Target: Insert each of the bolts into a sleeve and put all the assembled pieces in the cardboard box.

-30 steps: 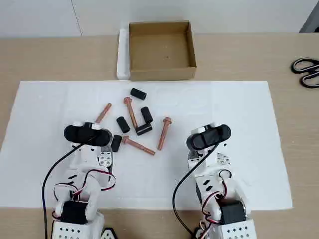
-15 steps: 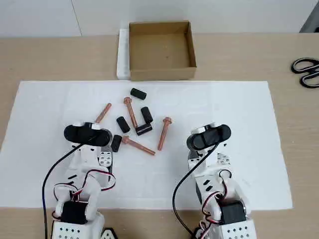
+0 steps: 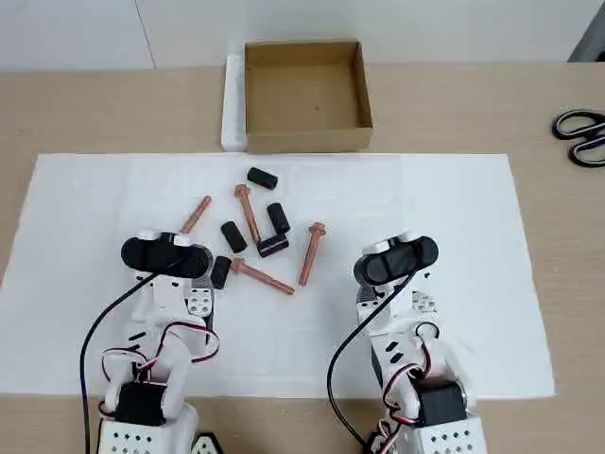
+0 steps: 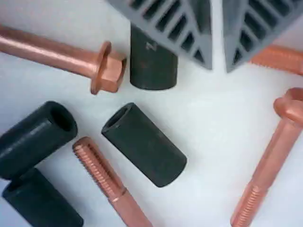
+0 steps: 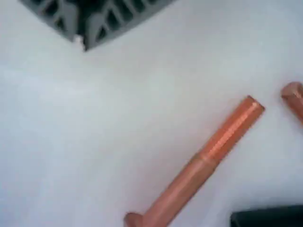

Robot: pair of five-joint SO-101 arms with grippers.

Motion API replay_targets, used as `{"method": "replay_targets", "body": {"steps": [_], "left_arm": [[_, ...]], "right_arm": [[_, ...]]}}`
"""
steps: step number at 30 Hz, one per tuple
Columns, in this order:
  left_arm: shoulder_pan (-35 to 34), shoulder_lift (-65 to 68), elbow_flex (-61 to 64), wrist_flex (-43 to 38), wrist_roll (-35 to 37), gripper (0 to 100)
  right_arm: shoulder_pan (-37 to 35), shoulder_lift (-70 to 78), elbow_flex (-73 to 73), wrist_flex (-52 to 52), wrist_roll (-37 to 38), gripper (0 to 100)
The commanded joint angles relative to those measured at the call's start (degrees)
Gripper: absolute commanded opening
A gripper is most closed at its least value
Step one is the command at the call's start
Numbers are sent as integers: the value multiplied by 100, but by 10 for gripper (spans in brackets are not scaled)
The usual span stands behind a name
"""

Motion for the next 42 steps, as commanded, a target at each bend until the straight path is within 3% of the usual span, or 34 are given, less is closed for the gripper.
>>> {"method": "replay_targets", "body": {"steps": [1,42], "left_arm": [[-9,-53,-57,26,0,6],[44,-18,-198,193,88,6]], "right_arm": [[40,-75,35,-4,35,7],[13,-127,35,163,26,6]]}}
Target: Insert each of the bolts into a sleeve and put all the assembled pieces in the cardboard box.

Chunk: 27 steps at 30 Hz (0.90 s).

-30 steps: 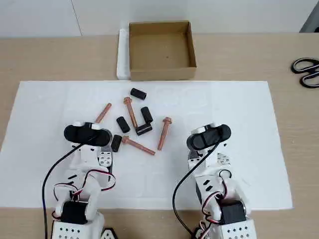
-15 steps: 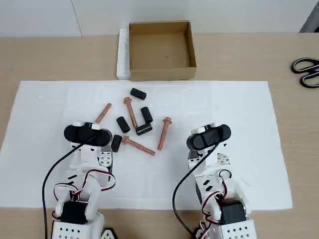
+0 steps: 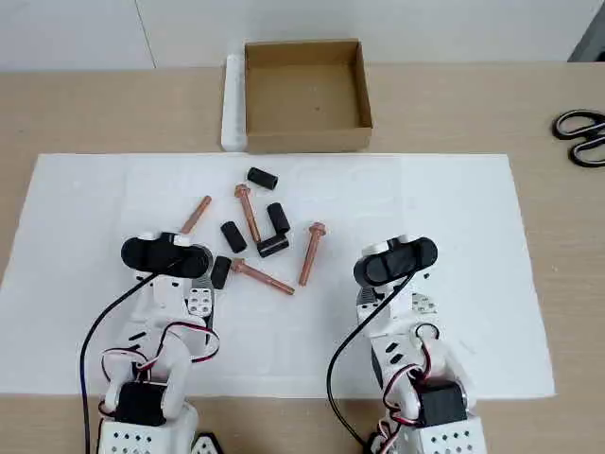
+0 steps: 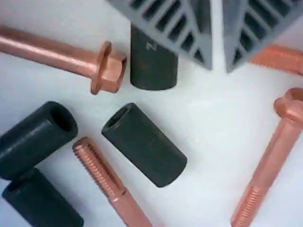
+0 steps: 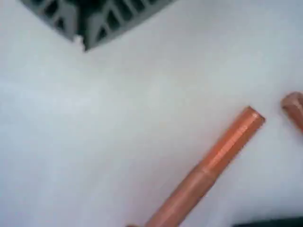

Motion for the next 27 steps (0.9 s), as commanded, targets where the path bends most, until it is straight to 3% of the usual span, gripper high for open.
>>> {"method": "replay_targets", "body": {"steps": [1,6,10,15,20,27], "left_arm": [[44,-9,-453,422,193,6],[0,9,-2167,1697,703,6],[0,651,-3046,1776,686,6],[-9,2919,-3969,1495,703,6],[-9,4914,-5455,1424,1046,6],[-97,5811,-6448,1424,1776,6]], "right_arm": [[22,-92,35,-4,18,6],[57,-31,-343,585,79,8],[145,-13,-1020,1015,193,9],[505,532,-1556,971,782,62],[488,2378,-2822,971,800,213],[356,6167,-5987,1490,818,235]]}}
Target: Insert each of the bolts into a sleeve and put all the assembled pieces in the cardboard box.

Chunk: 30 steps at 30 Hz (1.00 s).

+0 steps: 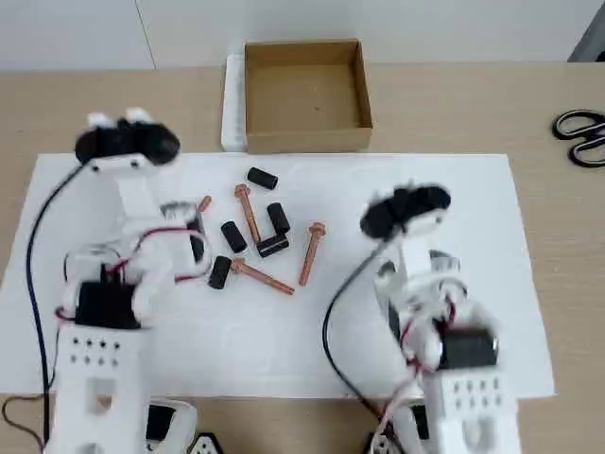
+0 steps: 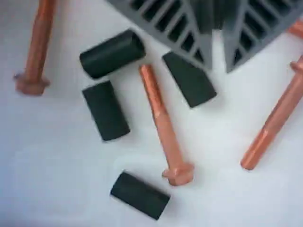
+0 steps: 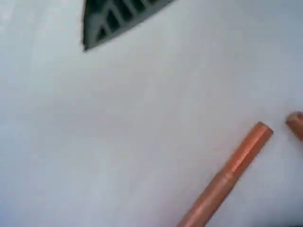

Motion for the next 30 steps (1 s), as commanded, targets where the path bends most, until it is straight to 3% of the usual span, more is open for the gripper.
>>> {"method": "replay_targets", "body": {"steps": [1,6,9,18,30], "left_arm": [[-193,237,-400,-141,158,6],[-1020,404,-391,-132,457,6],[-1389,404,-365,-105,519,6],[-1538,413,-365,264,519,6],[-1547,404,-365,229,519,6]], "right_arm": [[-180,2193,-2207,453,44,235],[-716,4532,-4985,1455,123,235],[-1147,5833,-6470,2035,589,235],[-1684,9086,-10435,2730,853,234],[-2220,11275,-12853,2624,1099,234]]}}
